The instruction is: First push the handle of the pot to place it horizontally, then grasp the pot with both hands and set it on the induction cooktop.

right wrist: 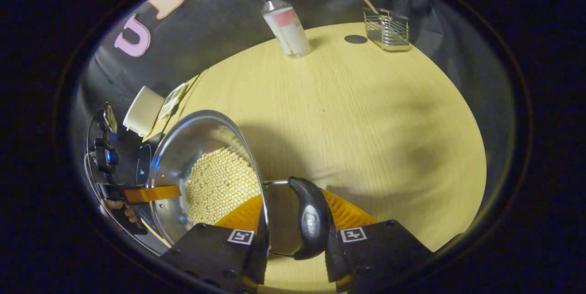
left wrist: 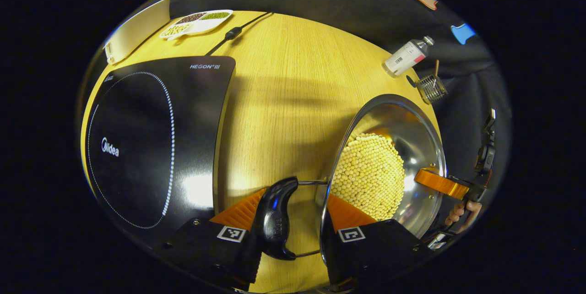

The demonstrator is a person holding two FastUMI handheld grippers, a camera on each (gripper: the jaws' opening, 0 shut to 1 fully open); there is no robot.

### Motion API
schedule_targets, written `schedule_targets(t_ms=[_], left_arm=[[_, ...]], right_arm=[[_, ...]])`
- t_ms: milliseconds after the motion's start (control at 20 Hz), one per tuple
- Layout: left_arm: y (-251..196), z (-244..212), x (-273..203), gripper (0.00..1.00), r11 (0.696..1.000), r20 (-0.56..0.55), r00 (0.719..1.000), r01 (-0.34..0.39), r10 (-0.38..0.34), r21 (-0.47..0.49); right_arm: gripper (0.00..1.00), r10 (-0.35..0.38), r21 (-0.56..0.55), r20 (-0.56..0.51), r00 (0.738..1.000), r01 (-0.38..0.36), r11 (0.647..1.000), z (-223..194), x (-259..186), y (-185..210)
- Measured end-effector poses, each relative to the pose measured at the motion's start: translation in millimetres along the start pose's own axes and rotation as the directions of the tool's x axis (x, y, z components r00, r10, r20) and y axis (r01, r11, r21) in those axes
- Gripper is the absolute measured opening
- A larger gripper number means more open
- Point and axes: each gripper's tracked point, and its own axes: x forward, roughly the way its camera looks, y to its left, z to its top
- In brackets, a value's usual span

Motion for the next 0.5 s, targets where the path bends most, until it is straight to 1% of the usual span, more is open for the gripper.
schedule_targets(t_ms=[150,200,250,300,350,450,500], left_arm=[[-2,3,-21,0.61,1.0,0.036,0.999,-0.007,0.007,0.016],[-1,4,-29,0.58,1.0,0.039,0.999,-0.015,0.015,0.021],[1,4,-37,0.58,1.0,0.042,0.999,-0.024,0.023,0.018],[4,6,-47,0.6,0.999,0.053,0.998,-0.032,0.031,0.018],[7,10,-55,0.58,0.999,0.071,0.997,-0.04,0.038,0.023],[16,15,-74,0.58,0.998,0.092,0.994,-0.06,0.057,0.032],[23,18,-82,0.58,0.997,0.108,0.992,-0.07,0.066,0.035]], right_arm=[[0.47,0.021,0.007,0.001,1.0,-0.021,1.0,-1,-11,9],[0.46,0.031,0.009,0.002,1.0,-0.031,0.999,-2,-15,14],[0.46,0.041,0.01,0.001,0.999,-0.041,0.999,-2,-17,19],[0.47,0.053,0.013,0.0,0.999,-0.053,0.999,-3,-19,26],[0.47,0.067,0.017,0.003,0.998,-0.067,0.998,-2,-21,33],[0.47,0.099,0.02,0.008,0.995,-0.099,0.995,0,-22,51],[0.53,0.113,0.02,0.006,0.994,-0.113,0.993,-4,-24,60]])
